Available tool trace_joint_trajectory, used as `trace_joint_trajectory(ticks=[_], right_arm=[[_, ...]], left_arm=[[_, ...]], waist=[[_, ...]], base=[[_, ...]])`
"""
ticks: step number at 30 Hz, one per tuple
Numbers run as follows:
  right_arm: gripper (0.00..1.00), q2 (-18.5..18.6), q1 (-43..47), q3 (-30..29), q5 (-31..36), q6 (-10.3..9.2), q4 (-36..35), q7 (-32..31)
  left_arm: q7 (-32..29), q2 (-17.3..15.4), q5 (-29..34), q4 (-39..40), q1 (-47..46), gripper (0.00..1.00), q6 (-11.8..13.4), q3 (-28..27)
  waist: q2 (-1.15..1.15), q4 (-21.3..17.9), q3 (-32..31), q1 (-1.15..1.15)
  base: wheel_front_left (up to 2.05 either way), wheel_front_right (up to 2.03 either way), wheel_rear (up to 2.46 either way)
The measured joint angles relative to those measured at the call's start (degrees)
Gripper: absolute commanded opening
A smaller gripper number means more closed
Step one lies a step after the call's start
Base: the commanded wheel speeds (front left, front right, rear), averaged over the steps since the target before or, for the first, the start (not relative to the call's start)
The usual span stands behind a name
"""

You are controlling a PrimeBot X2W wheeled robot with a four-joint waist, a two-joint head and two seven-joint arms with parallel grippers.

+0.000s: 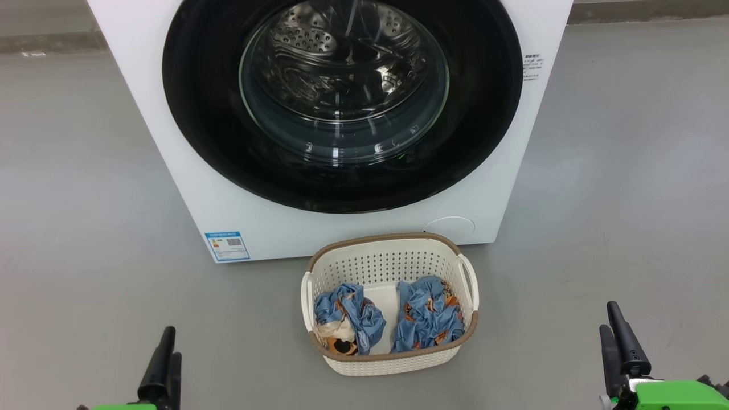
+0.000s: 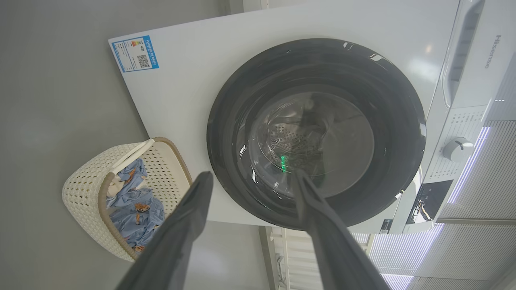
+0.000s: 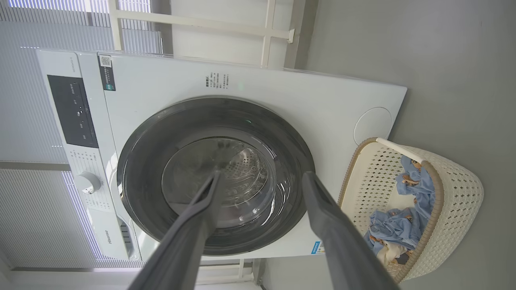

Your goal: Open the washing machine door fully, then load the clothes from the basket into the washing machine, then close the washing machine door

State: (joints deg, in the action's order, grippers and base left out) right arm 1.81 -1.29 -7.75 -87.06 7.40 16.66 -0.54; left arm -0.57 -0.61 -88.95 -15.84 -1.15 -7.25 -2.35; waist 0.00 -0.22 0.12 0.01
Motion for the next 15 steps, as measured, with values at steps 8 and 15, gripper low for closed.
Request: trace_joint_trajectory(ticks=[8, 15], right_arm=[[1.00, 0.01, -0.27, -0.03, 3.42, 0.00, -2.76, 1.33], [1.00, 0.03, -0.99, -0.11, 6.53, 0.00, -5.14, 2.54]], left_arm=[[1.20, -0.15, 2.16, 1.94, -0.07, 1.00, 0.00, -0.53], [2.31, -0.27, 5.61, 4.20, -0.62, 1.00, 0.00, -0.99]], waist=[[0.00, -0.05, -0.21, 0.00], [0.00, -0.08, -0.33, 0.00]], base=[[0.00, 0.00, 0.00], [0.00, 0.00, 0.00]])
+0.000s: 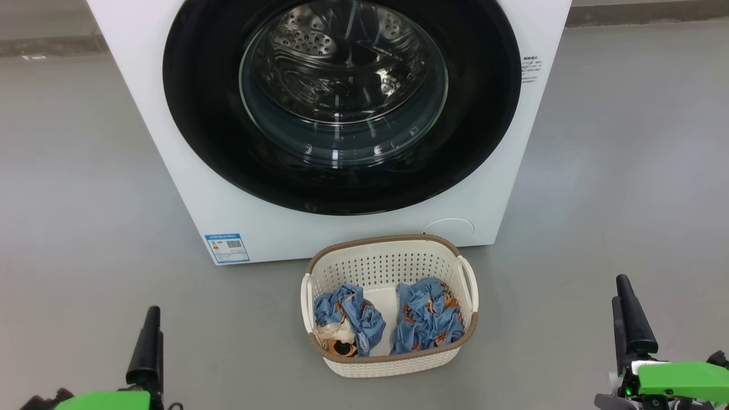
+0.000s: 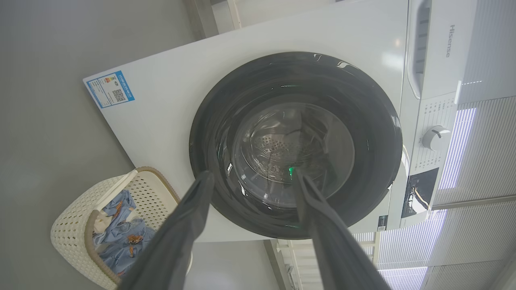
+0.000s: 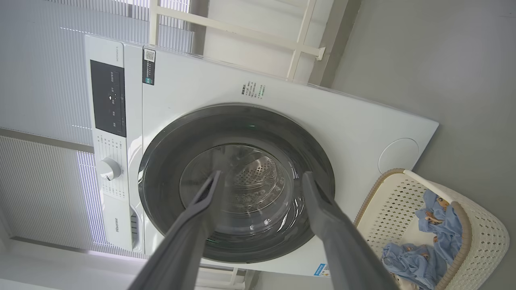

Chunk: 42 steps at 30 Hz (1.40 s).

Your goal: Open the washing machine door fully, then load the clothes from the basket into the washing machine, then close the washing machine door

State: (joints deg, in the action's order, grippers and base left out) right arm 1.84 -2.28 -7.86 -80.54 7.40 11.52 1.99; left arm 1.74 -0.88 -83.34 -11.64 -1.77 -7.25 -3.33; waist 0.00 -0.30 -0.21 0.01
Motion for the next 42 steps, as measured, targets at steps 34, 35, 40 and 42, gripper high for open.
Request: trace_joint_trajectory(ticks=[34, 35, 40, 42], right_arm=[[1.00, 0.12, -1.59, 2.49, 31.17, 0.00, -4.42, 5.57], [1.00, 0.12, -1.59, 2.52, 32.28, 0.00, -4.47, 5.78], [1.00, 0.15, -1.78, 2.88, 37.89, 0.00, -4.75, 6.58], [1.00, 0.18, -1.80, 2.88, 39.65, 0.00, -4.79, 6.91]], left_arm=[[5.91, -0.34, 35.97, 9.93, -1.15, 1.00, 5.59, 5.28], [5.94, -0.36, 37.10, 10.17, -1.21, 1.00, 5.98, 5.73], [6.73, -0.48, 42.28, 10.61, -1.22, 1.00, 7.21, 7.60], [6.94, -0.49, 44.40, 10.62, -1.22, 1.00, 7.70, 8.28]], waist=[[0.00, 0.18, 0.73, 0.00], [0.00, 0.20, 0.77, 0.00], [0.00, 0.24, 0.89, -0.01], [0.00, 0.24, 0.89, 0.00]], base=[[0.00, 0.00, 0.00], [0.00, 0.00, 0.00], [0.00, 0.00, 0.00], [0.00, 0.00, 0.00]])
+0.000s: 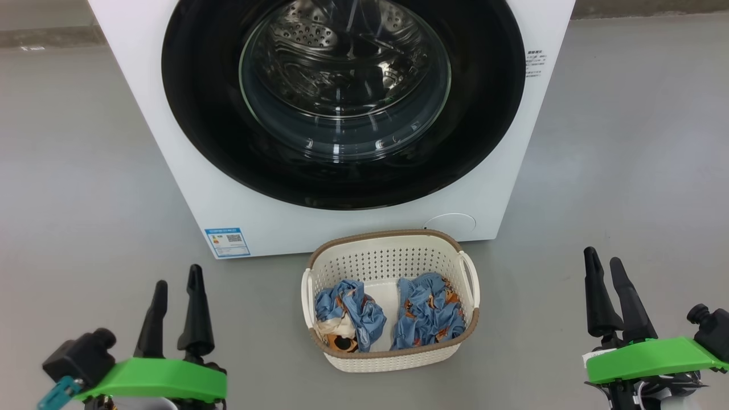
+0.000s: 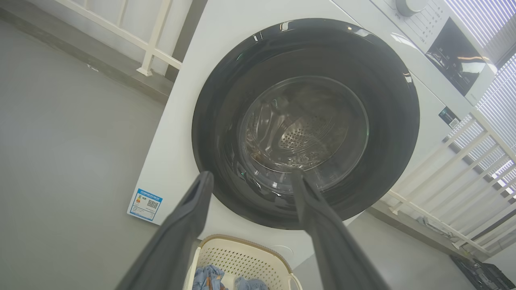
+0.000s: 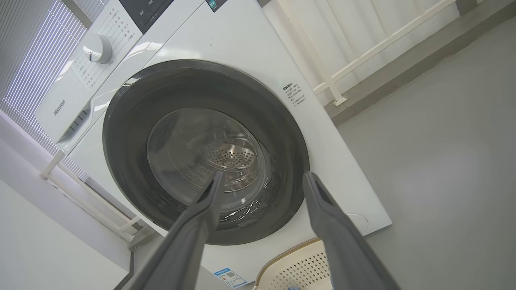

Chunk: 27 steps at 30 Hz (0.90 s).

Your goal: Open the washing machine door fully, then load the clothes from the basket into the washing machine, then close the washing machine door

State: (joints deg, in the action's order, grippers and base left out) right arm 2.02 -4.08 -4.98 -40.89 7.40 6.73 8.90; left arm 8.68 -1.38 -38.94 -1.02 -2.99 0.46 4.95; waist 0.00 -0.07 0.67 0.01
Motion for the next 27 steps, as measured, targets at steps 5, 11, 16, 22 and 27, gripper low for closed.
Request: trace_joint_trajectory(ticks=[5, 11, 16, 22, 27], right_arm=[[1.00, 0.04, -0.01, 0.02, 3.39, 0.00, 0.00, 0.66], [1.00, 0.11, -0.08, 0.27, 7.87, 0.00, 0.22, 1.70], [1.00, 0.14, -0.71, 0.26, 12.09, 0.00, 0.47, 2.40], [1.00, 0.18, -0.71, 0.32, 17.39, 0.00, 1.72, 3.42], [1.00, 0.20, -0.73, 0.69, 21.30, 0.00, 3.11, 4.22]], left_arm=[[0.93, -0.08, 5.64, 0.02, -0.01, 1.00, 1.07, 1.18], [1.90, -0.34, 12.76, -0.01, -0.01, 1.00, 3.33, 3.13], [2.49, -0.53, 18.81, -0.12, -0.11, 1.00, 4.93, 4.83], [3.68, -0.58, 26.41, -1.05, -0.87, 1.00, 7.44, 7.48], [4.52, -0.71, 28.10, -3.02, -0.87, 1.00, 8.14, 8.73]], waist=[[0.00, -0.01, 0.02, 0.00], [0.00, -0.10, 0.04, 0.00], [0.00, -0.13, 0.04, 0.00], [0.00, -0.13, 0.07, 0.00], [0.00, -0.19, 0.10, 0.00]], base=[[0.00, 0.00, 0.00], [0.00, 0.00, 0.00], [0.00, 0.00, 0.00], [0.00, 0.00, 0.00], [0.00, 0.00, 0.00]])
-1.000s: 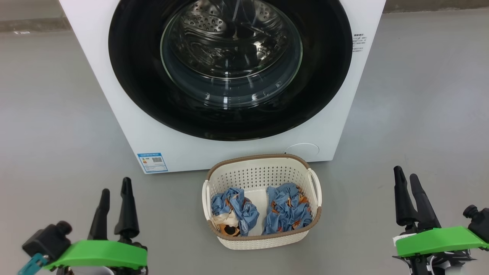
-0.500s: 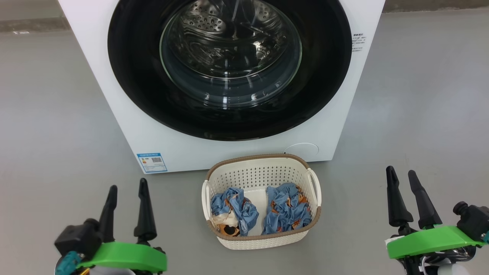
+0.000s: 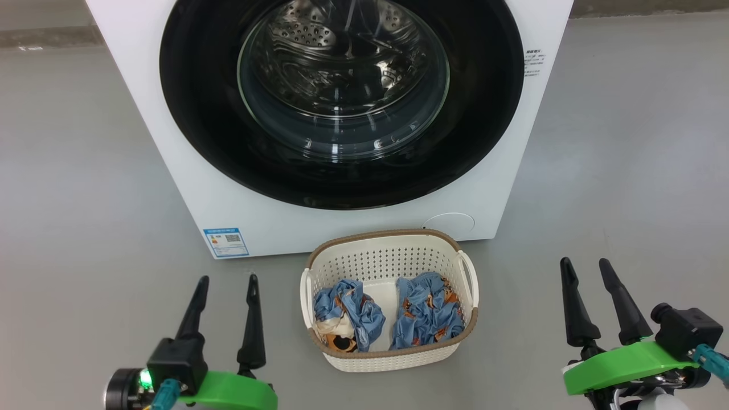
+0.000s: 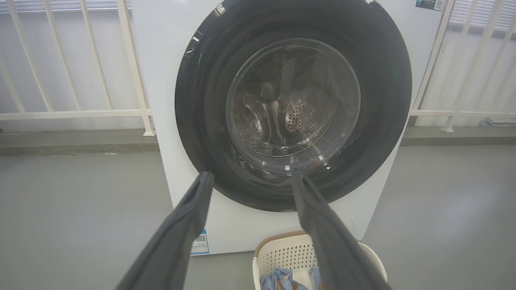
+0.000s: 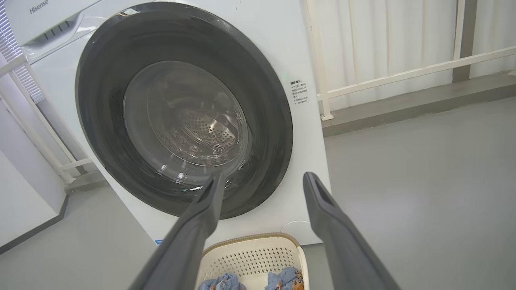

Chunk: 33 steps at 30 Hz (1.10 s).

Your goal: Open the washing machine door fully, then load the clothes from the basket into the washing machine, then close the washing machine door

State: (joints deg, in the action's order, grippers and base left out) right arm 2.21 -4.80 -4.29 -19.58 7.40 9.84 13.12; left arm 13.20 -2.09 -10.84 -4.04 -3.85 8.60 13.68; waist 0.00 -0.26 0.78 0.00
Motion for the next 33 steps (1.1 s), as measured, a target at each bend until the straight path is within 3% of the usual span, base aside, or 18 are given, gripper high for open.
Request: trace_joint_trajectory(ticks=[8, 33], right_arm=[[1.00, 0.10, -0.82, 0.47, 3.78, 0.00, 2.30, 1.19], [1.00, 0.20, -1.30, 1.47, 3.86, 0.00, 5.44, 1.19]], left_arm=[[1.11, -0.12, 0.02, -3.58, 0.00, 1.00, -0.32, 1.04], [1.43, -0.13, -1.68, -7.12, -0.07, 1.00, -1.38, 1.03]], waist=[[0.00, -0.16, -0.07, 0.00], [0.00, 0.04, -0.29, 0.00]], base=[[0.00, 0.00, 0.00], [0.00, 0.00, 0.00]])
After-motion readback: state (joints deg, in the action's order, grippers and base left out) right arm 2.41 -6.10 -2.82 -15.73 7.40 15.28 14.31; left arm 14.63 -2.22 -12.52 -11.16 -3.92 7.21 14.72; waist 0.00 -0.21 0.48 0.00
